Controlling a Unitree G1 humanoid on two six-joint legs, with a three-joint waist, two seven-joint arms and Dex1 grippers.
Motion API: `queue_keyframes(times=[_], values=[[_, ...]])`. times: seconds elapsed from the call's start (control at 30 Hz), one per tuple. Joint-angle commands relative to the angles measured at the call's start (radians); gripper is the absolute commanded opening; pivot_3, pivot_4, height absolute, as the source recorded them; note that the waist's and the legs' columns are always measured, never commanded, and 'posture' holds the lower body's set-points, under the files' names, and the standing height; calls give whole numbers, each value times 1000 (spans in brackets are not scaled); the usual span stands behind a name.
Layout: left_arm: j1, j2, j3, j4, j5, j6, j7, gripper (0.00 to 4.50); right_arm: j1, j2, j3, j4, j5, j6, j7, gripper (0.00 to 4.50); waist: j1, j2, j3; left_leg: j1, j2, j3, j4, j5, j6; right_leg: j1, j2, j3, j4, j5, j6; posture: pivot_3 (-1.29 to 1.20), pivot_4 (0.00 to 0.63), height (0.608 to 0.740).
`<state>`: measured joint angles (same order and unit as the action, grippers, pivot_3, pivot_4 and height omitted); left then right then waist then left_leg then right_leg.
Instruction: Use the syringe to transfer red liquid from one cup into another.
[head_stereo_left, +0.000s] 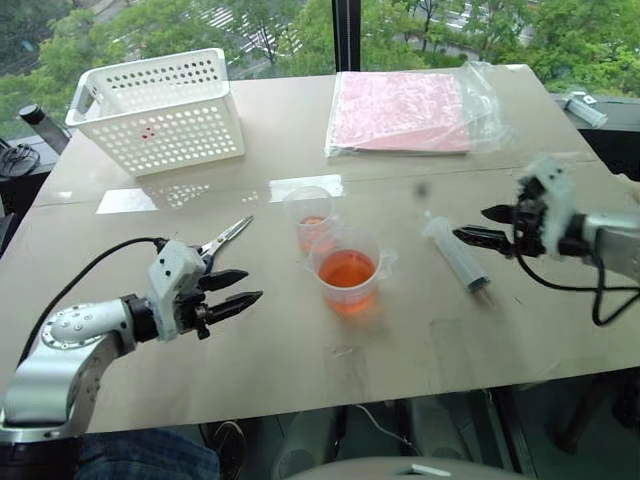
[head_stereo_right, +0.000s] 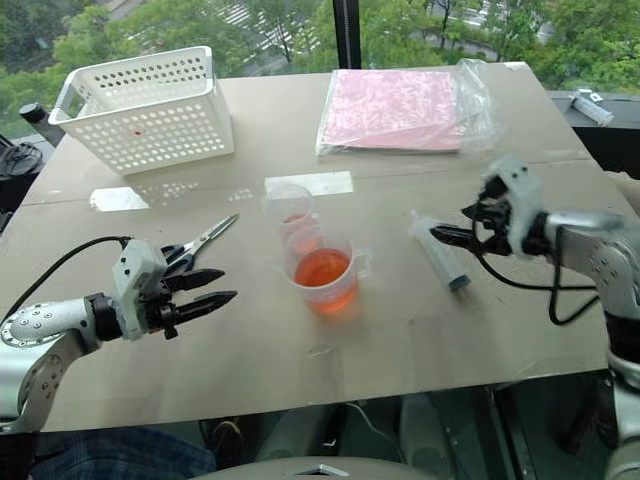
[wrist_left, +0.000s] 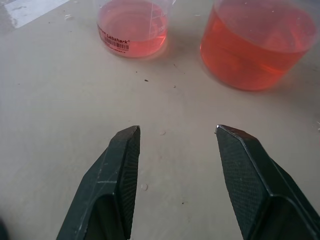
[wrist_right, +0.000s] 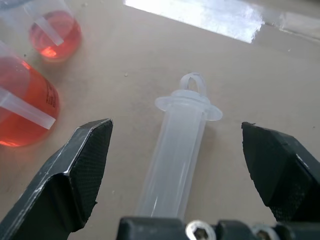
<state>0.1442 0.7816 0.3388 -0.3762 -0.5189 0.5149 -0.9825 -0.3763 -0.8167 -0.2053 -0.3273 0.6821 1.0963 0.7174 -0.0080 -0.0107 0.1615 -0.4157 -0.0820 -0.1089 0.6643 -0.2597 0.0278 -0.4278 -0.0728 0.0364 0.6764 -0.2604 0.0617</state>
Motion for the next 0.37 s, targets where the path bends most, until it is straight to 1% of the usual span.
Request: queue_keyframes(times=[0.03,0.07,0.13,0.17,0.2,0.23,0.27,0.33,0.37], values=[[68,-26,28,-87,-21,-33,19,2426,223,-36,-120,-64,-45,-270,178,4462,1,0,0,0,0,0,0,0,0,1,0,0,0,0,0,0,150,740],[95,-30,24,-84,-6,-60,8,2426,298,-41,-151,-73,-48,-317,220,4462,0,1,0,0,0,1,0,-1,1,1,0,1,0,0,0,0,150,740],[133,-30,-14,-36,36,-125,-26,2426,459,-27,-210,-74,-83,-486,325,4462,-1,2,0,2,0,3,1,-2,3,2,0,2,0,0,0,0,150,740],[146,-35,-31,-22,46,-143,-32,2426,507,9,-244,-51,-94,-581,349,4462,-3,3,1,6,0,2,1,-3,5,6,0,2,0,0,0,0,150,740],[155,-41,-41,-15,50,-154,-33,2426,534,41,-271,-27,-95,-650,361,4462,-4,3,1,11,1,3,0,-3,5,11,1,2,0,0,0,0,150,740],[163,-48,-46,-10,56,-171,-31,2426,553,58,-287,0,-94,-703,384,4462,-5,3,1,20,1,3,-2,-4,6,19,1,2,-2,0,1,0,150,740],[173,-52,-49,-9,56,-179,-33,2426,571,58,-288,20,-96,-734,418,4462,-6,4,2,28,3,3,-4,-4,6,28,2,2,-6,-1,1,0,150,740],[201,-51,-54,-8,65,-206,-45,2426,583,62,-283,72,-111,-778,438,4462,-7,4,2,36,6,4,-5,-5,6,39,3,2,-11,-5,1,0,150,740],[215,-49,-57,-9,62,-213,-55,2426,585,63,-275,102,-118,-804,450,4462,-7,4,2,38,7,4,-5,-5,7,42,3,1,-13,-5,1,0,150,740]])
